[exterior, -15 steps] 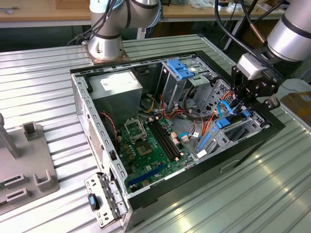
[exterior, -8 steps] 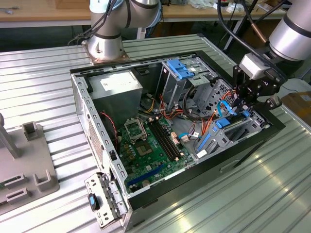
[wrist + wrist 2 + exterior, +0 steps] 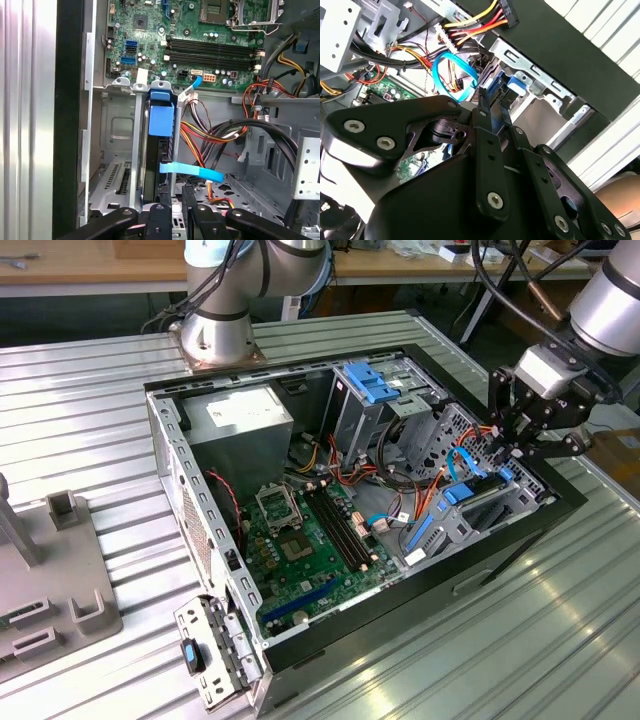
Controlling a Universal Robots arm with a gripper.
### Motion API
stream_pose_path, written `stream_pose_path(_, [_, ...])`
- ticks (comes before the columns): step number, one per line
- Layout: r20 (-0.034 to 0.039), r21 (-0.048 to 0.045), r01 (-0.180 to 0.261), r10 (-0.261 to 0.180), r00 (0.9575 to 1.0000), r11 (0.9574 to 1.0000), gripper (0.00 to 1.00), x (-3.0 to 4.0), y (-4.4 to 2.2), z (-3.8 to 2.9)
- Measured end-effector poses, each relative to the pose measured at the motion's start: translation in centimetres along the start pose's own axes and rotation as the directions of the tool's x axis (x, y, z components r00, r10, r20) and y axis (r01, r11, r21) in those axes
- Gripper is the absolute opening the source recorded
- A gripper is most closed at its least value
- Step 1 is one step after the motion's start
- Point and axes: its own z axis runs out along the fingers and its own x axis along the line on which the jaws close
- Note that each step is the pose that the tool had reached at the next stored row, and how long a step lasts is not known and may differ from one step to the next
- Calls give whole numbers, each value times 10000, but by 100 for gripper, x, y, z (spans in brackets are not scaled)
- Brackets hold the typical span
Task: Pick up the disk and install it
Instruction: 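Insert the second disk wire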
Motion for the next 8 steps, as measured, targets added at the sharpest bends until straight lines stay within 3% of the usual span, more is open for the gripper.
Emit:
stream_pose_path(2, [3, -4, 28, -28, 10000, 10000, 24, 0, -16, -30])
stream_pose_path(8, [1, -7, 49, -49, 10000, 10000, 24, 0, -21, -32])
